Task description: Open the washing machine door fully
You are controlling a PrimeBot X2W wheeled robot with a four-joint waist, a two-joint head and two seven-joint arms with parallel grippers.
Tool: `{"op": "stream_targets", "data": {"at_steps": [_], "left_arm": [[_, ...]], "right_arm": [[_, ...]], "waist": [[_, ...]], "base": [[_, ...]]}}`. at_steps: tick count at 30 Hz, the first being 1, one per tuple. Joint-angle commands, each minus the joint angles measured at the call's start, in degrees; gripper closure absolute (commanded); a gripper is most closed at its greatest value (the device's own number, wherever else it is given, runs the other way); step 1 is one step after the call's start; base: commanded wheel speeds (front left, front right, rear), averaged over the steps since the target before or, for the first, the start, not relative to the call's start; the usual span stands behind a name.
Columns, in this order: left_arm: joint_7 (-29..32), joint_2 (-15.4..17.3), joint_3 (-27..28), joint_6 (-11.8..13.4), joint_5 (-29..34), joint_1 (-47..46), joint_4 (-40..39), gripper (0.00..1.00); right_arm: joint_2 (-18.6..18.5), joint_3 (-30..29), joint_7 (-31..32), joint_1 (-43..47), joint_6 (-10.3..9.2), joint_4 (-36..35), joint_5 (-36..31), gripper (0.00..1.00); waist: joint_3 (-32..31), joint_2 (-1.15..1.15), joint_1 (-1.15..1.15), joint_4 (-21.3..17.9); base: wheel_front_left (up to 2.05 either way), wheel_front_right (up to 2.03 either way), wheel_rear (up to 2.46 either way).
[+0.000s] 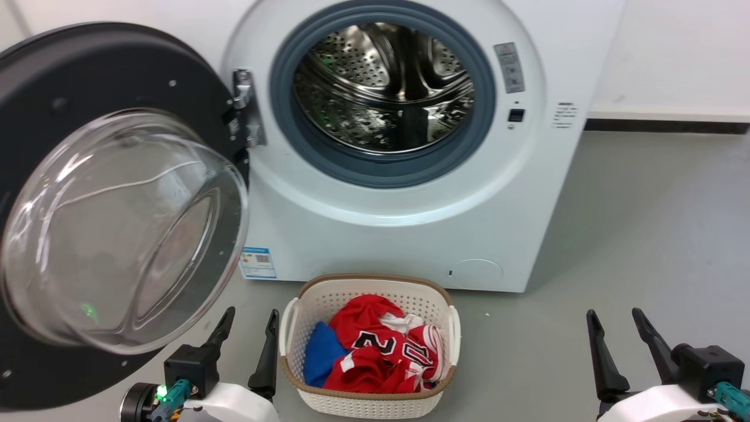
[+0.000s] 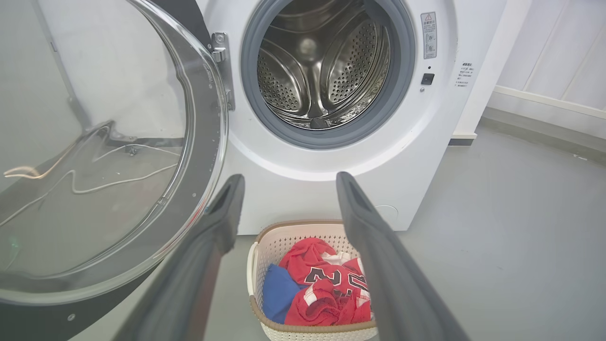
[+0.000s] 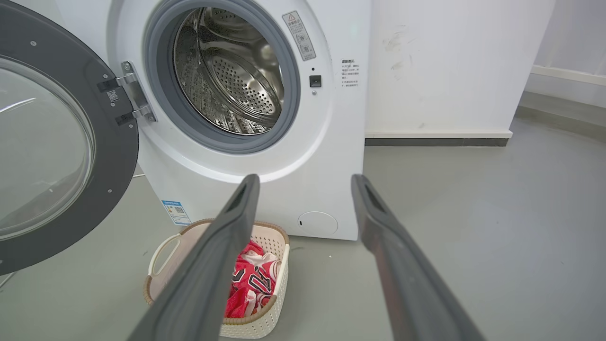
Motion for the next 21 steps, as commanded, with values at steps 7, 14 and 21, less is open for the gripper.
{"op": "stream_targets", "data": {"at_steps": [7, 14, 21], "left_arm": [[-1.2, 0.3, 1.0, 1.0, -0.5, -0.2, 1.0, 0.00], [-1.6, 0.6, 1.2, 1.1, -0.9, -0.6, 1.9, 0.00], [-1.9, 1.1, 1.1, 1.2, -0.8, -1.2, 2.0, 0.00]], "right_arm": [[0.1, 1.3, 0.2, -0.1, -0.01, -0.4, -0.9, 0.00], [0.1, 1.7, 0.0, -0.4, -0.01, -0.2, -1.0, 0.00], [0.1, 2.0, -0.2, -0.4, -0.01, -0.5, -1.1, 0.00]], "waist": [[0.6, 0.00, 0.00, -4.7], [1.1, 0.00, 0.00, -5.6], [1.5, 0.00, 0.00, -5.4]], "base": [[0.00, 0.00, 0.00], [0.00, 0.00, 0.00], [0.00, 0.00, 0.00]]}}
